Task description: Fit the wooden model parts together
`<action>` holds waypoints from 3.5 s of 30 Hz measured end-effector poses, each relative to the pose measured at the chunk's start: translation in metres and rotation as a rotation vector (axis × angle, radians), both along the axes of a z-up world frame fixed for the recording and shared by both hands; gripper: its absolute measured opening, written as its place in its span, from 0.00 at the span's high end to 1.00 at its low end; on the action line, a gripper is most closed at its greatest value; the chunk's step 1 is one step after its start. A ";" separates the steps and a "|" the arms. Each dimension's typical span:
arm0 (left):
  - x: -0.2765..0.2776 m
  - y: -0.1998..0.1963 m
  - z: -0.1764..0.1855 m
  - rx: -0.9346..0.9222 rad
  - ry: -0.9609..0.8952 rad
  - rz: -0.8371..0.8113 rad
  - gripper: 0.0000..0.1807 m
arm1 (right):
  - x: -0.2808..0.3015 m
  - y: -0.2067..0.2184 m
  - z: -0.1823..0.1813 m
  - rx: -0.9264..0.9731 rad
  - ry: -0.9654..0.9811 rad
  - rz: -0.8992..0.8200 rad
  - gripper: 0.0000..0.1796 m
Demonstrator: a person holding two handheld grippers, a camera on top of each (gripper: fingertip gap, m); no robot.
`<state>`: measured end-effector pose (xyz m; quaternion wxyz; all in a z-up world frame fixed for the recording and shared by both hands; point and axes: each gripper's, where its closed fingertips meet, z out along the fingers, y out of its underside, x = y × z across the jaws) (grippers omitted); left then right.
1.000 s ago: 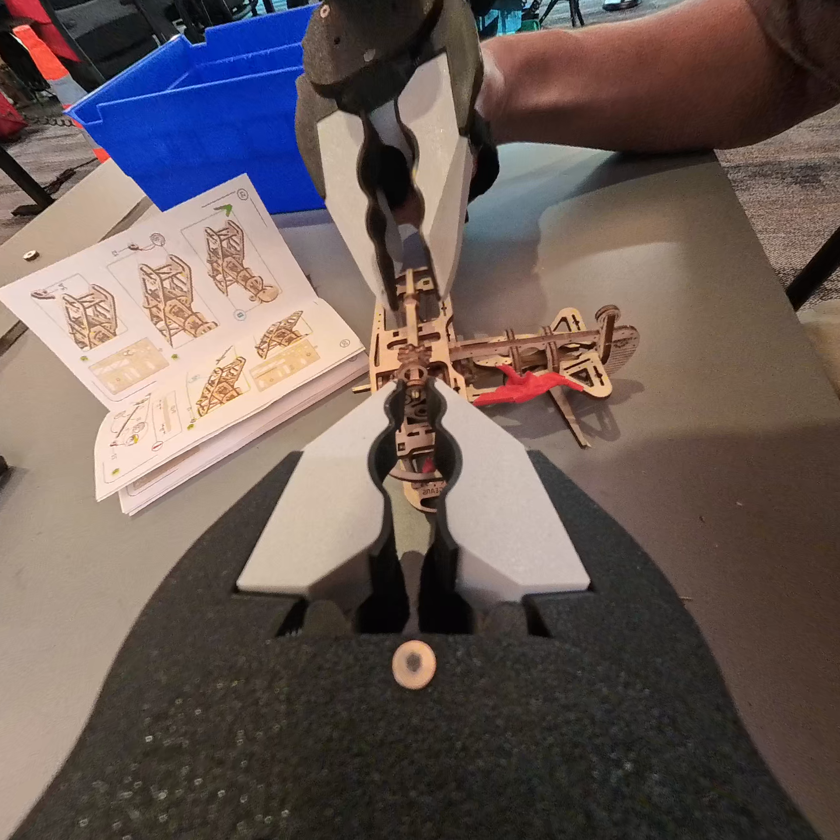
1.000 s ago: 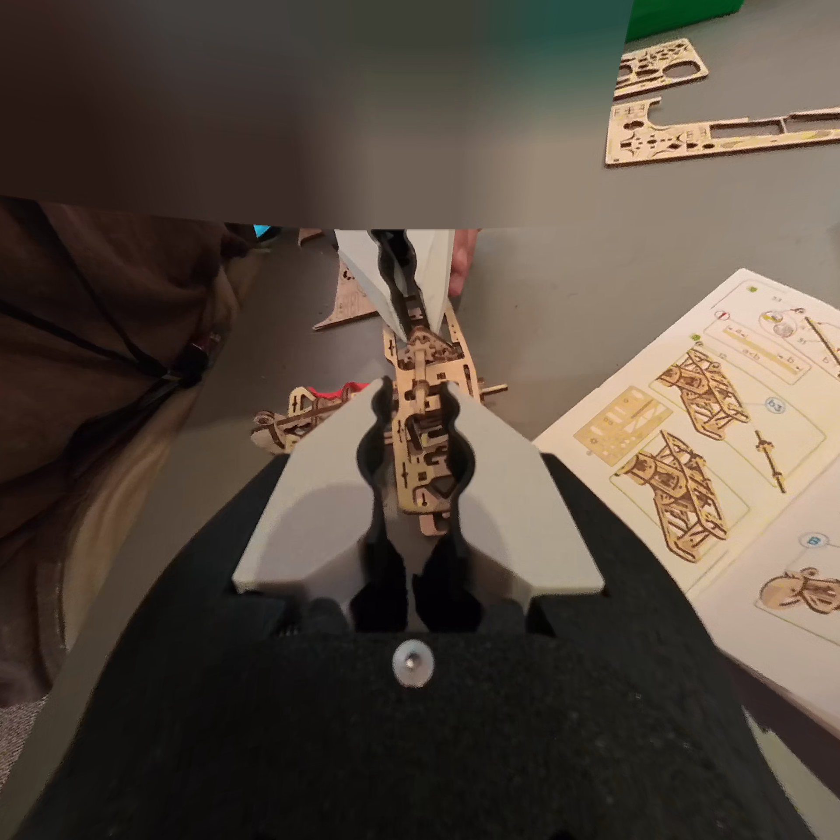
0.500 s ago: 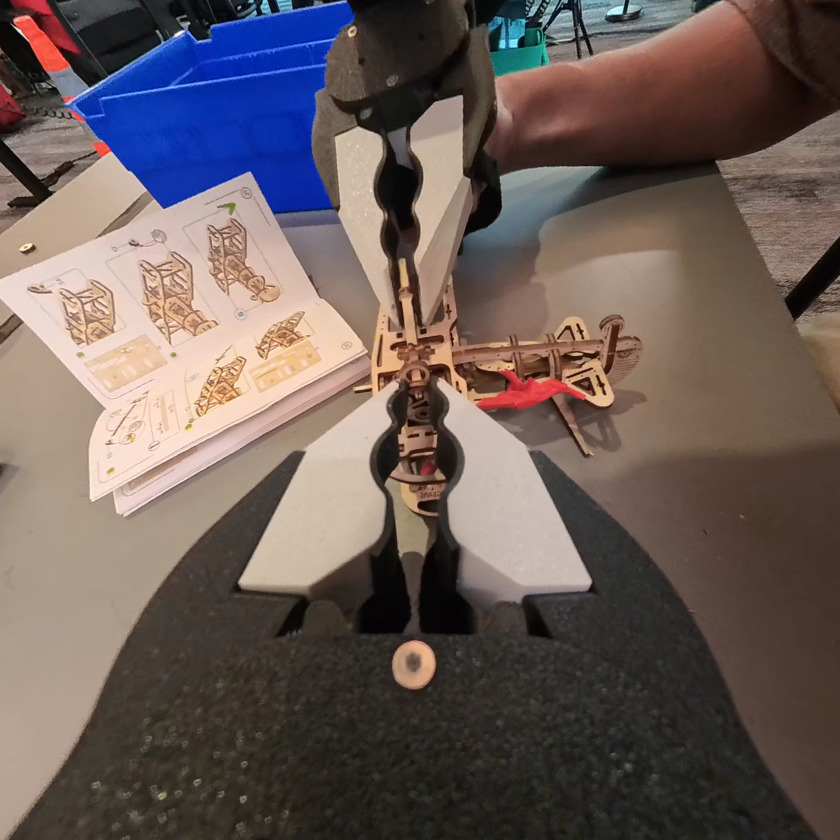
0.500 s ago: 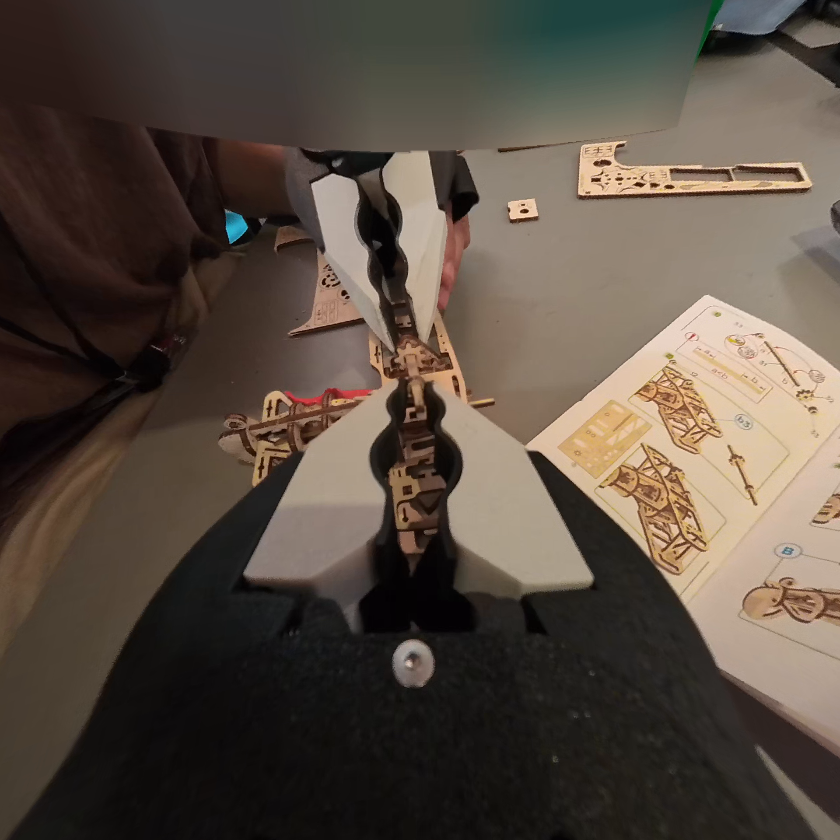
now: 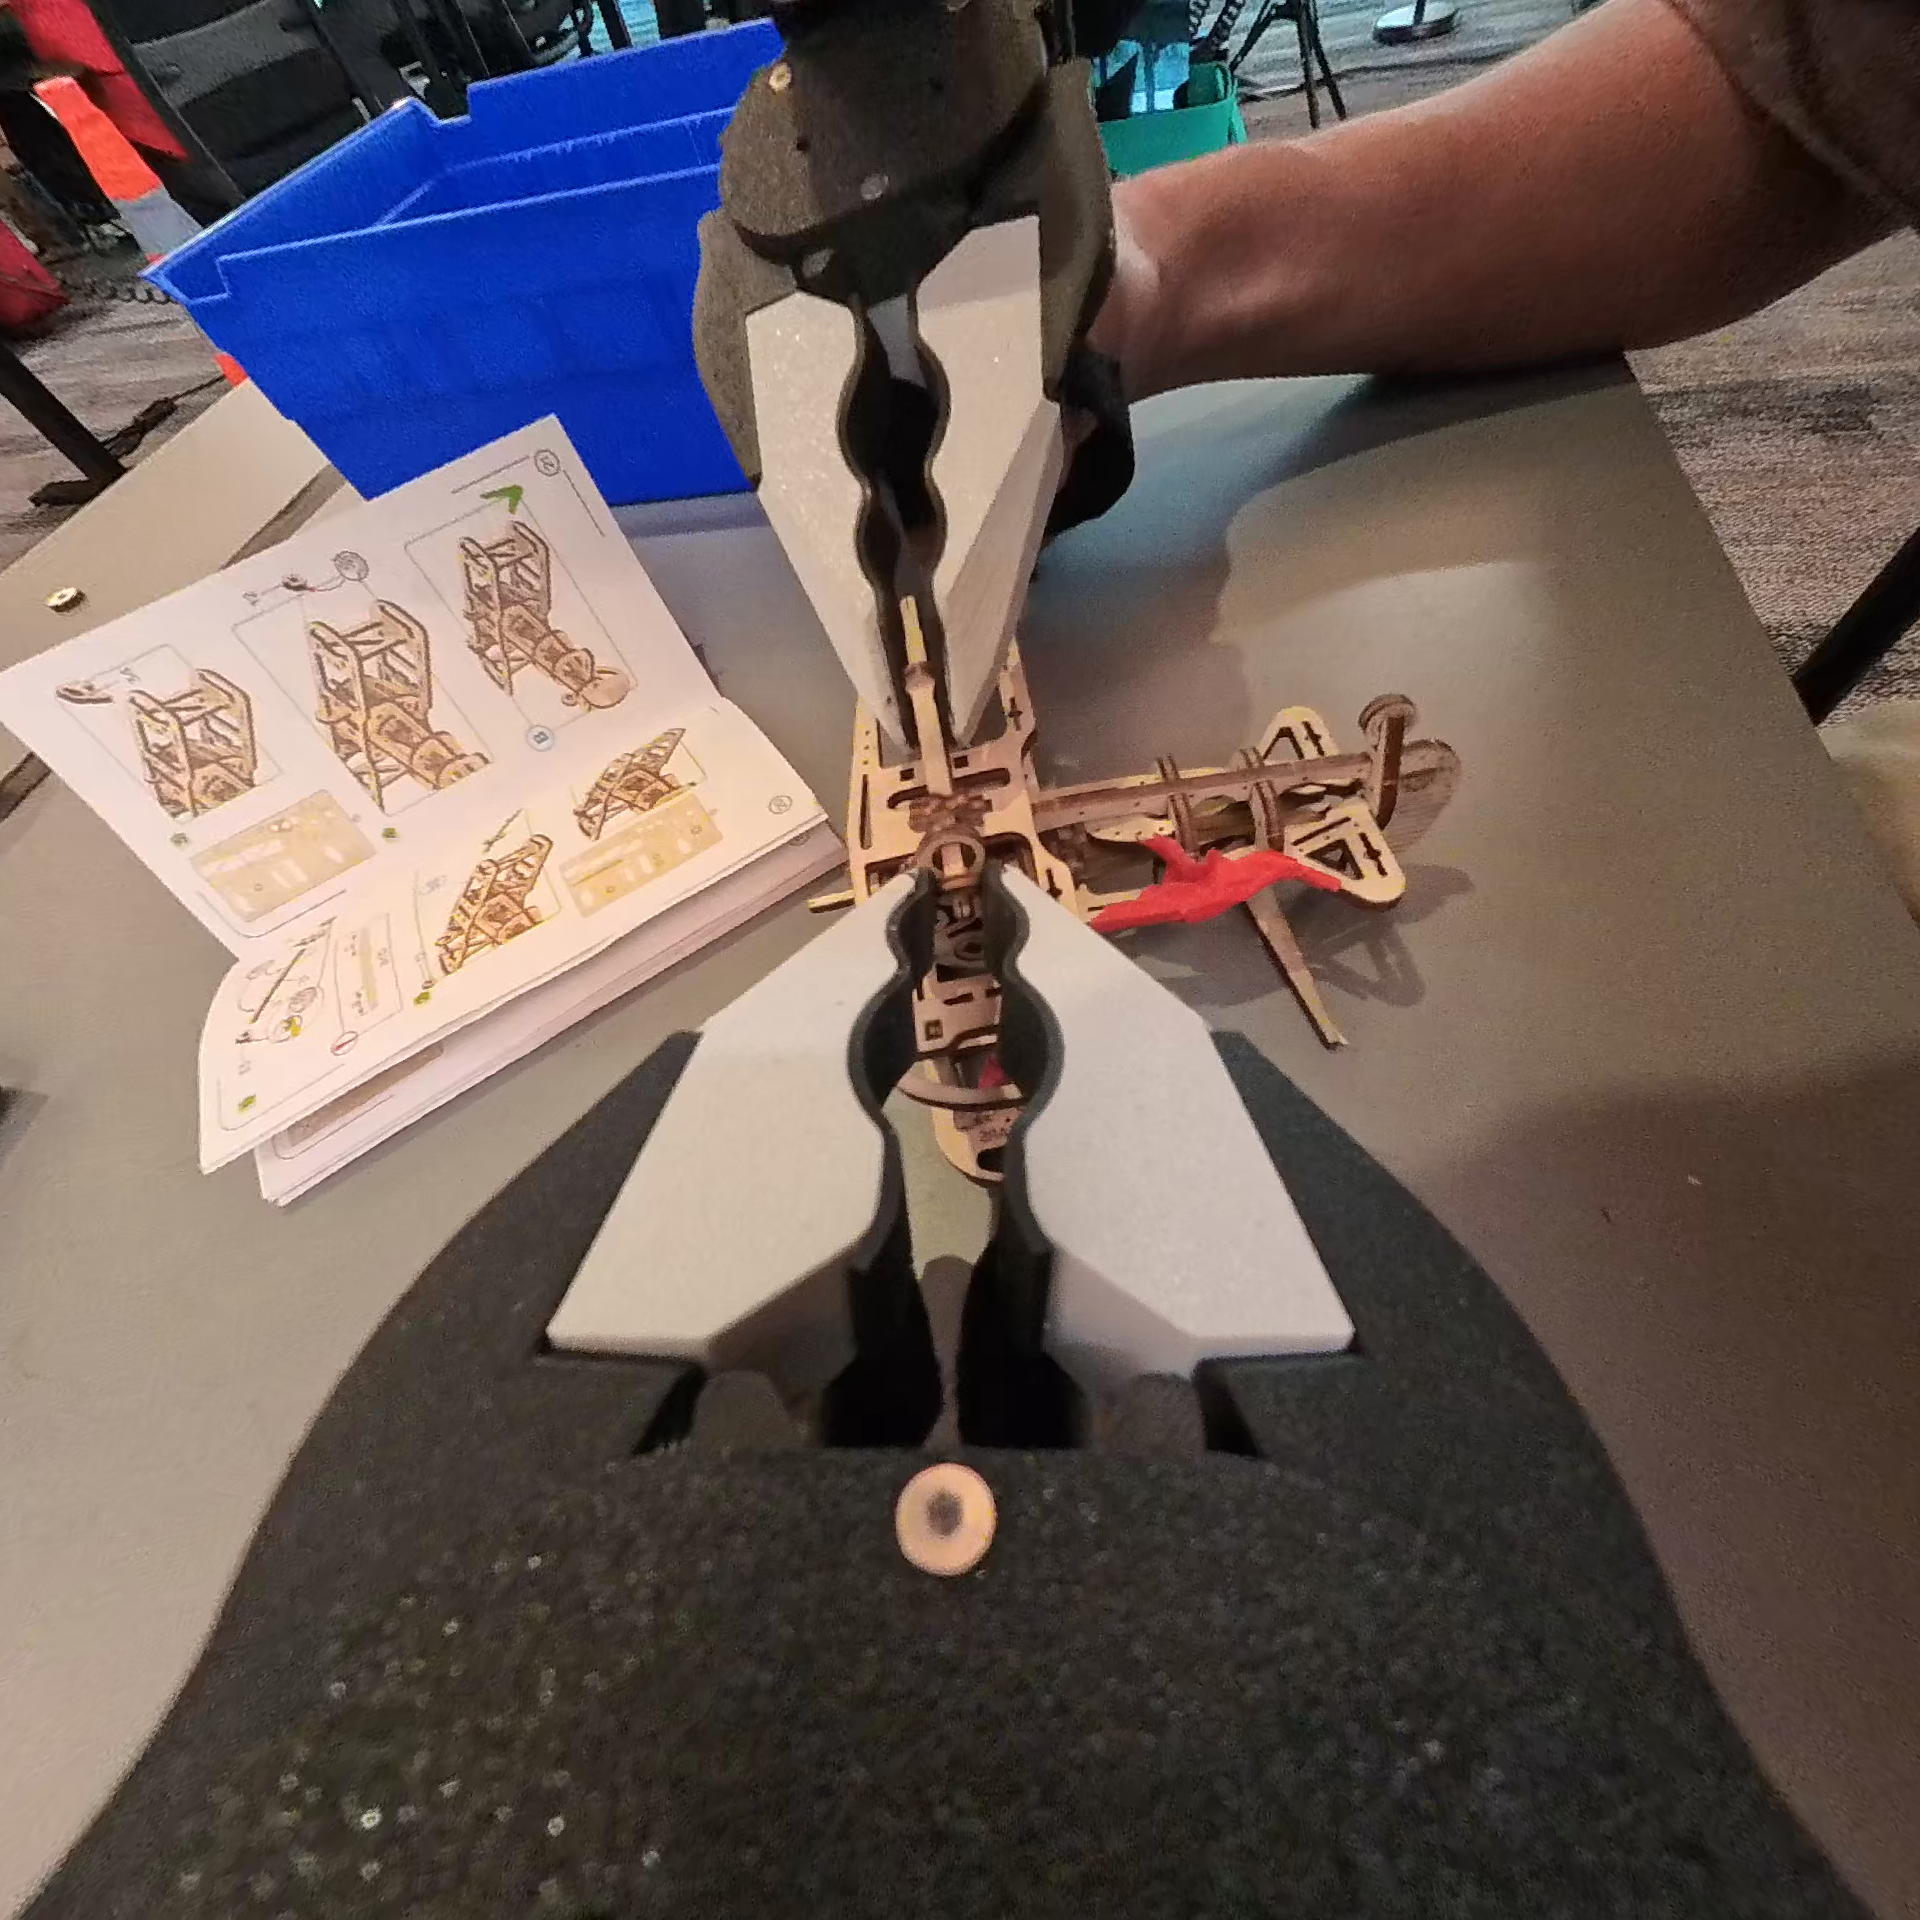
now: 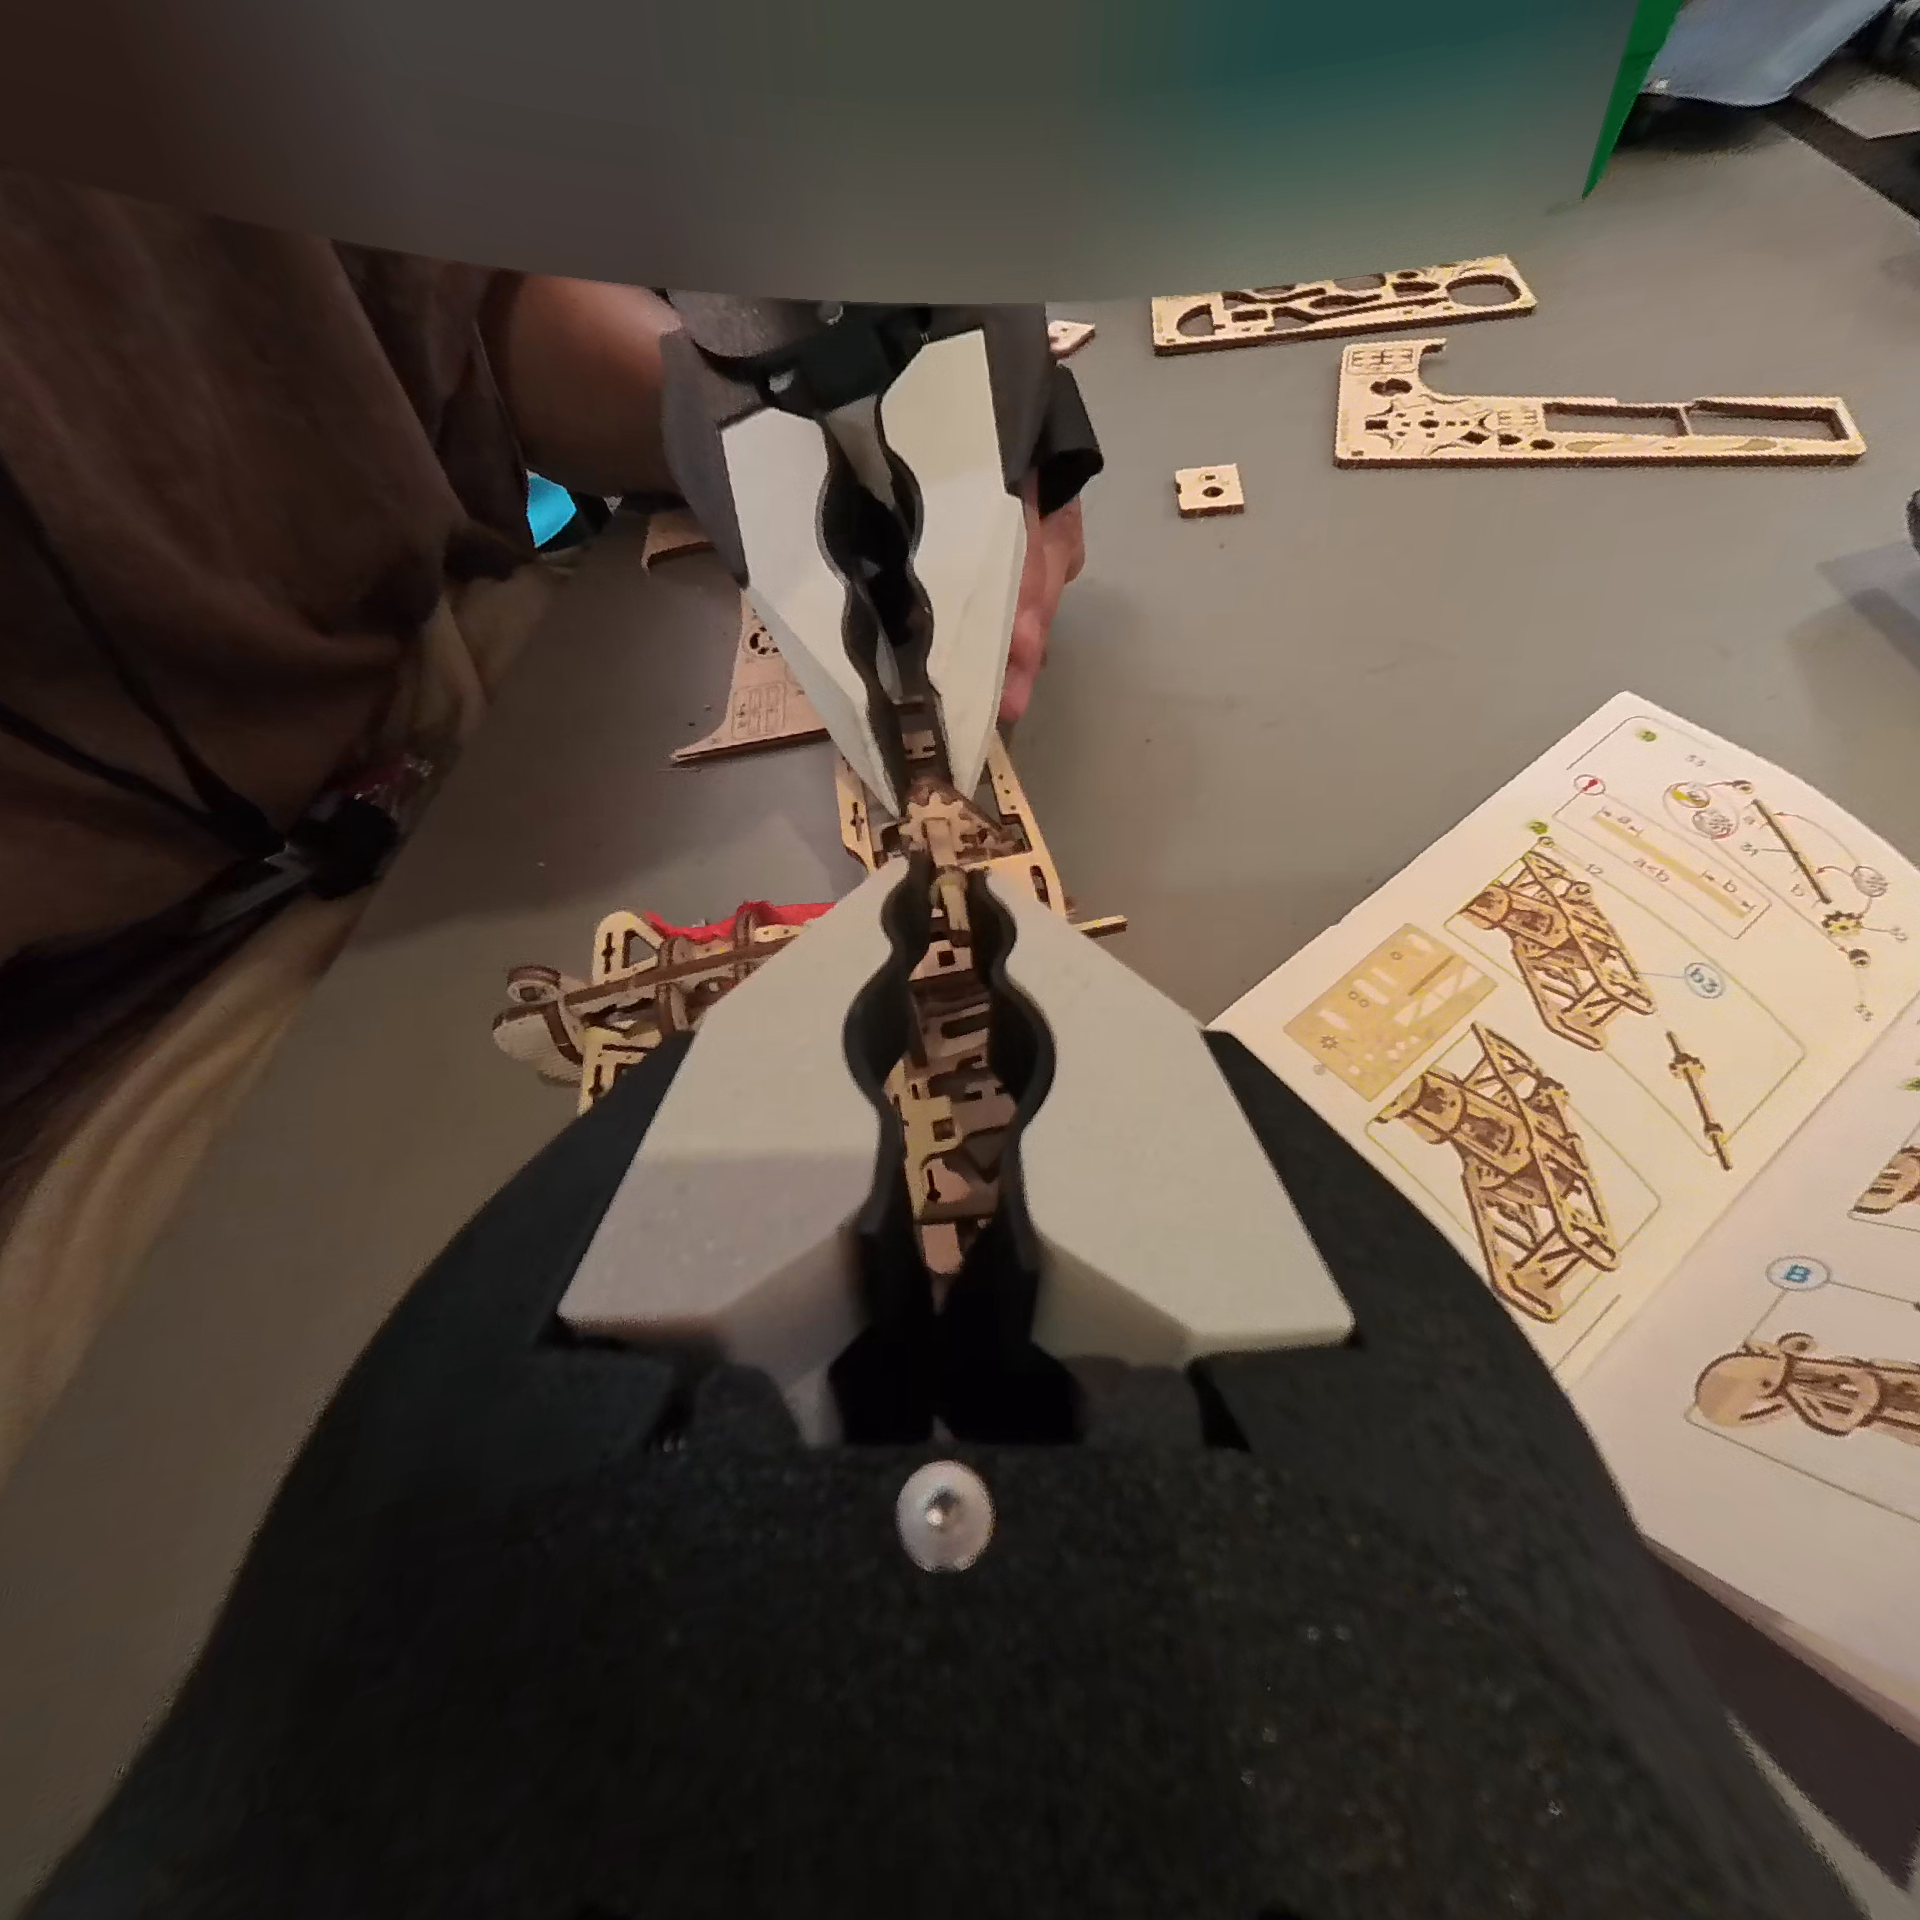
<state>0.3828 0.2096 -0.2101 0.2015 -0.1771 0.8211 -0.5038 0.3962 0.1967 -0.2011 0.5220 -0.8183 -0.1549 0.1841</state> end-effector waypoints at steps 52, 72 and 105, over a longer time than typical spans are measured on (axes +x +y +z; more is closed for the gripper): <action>0.003 0.006 0.004 -0.040 0.015 -0.001 0.99 | 0.005 0.000 -0.006 -0.071 0.104 -0.040 0.97; 0.005 0.006 0.005 -0.057 0.044 0.018 1.00 | 0.006 -0.002 -0.011 -0.137 0.065 -0.048 0.98; 0.002 0.010 0.001 0.084 -0.062 -0.023 1.00 | 0.003 -0.003 -0.010 -0.127 -0.049 -0.076 0.96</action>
